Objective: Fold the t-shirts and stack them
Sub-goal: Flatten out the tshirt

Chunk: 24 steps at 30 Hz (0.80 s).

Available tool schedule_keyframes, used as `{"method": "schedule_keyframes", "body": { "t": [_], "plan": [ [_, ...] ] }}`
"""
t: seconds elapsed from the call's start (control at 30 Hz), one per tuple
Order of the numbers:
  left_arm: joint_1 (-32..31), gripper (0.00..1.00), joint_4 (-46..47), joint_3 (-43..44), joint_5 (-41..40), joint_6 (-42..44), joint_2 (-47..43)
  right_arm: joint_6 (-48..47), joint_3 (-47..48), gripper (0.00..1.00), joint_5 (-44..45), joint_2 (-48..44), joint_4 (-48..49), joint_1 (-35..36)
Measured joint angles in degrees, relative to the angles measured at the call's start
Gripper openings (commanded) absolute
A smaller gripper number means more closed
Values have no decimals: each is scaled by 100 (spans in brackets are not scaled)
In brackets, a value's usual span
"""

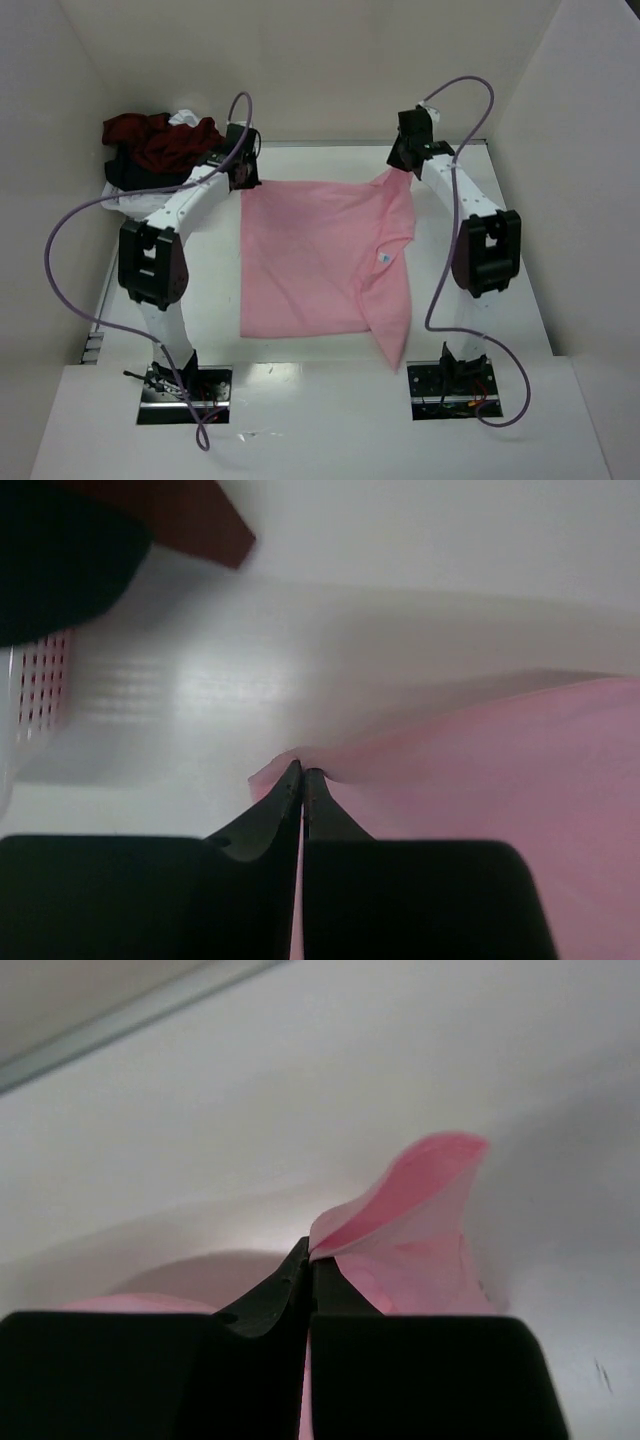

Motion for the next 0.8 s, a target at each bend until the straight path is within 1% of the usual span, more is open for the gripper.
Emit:
{"method": "schedule_keyframes", "body": {
  "t": [0.1,0.2,0.27,0.37,0.43,0.53,0.63,0.73,0.8],
  "plan": [
    [345,0,109,813,201,9,734,-92,1106,0,9,850,26,-63],
    [610,0,92,1467,398,109,1049,-216,2337,0,26,1475,-68,-107],
    [739,0,92,1851,415,195,1080,-289,2914,0,31,1631,-63,-122],
    [780,0,149,2225,420,350,927,-380,3335,0,42,1504,-33,-138],
    [750,0,142,2229,431,424,669,-433,3344,0,37,1246,-13,-140],
    [664,0,151,1996,426,555,79,-492,2892,0,-11,546,55,-144],
    [503,0,179,1432,413,610,-833,-562,2076,0,-63,-540,114,-144],
    [315,0,205,883,452,632,-1871,-621,1370,0,-127,-1812,138,-146],
    [234,0,203,518,481,625,-2660,-686,1150,0,-225,-2605,136,-149]
  ]
}}
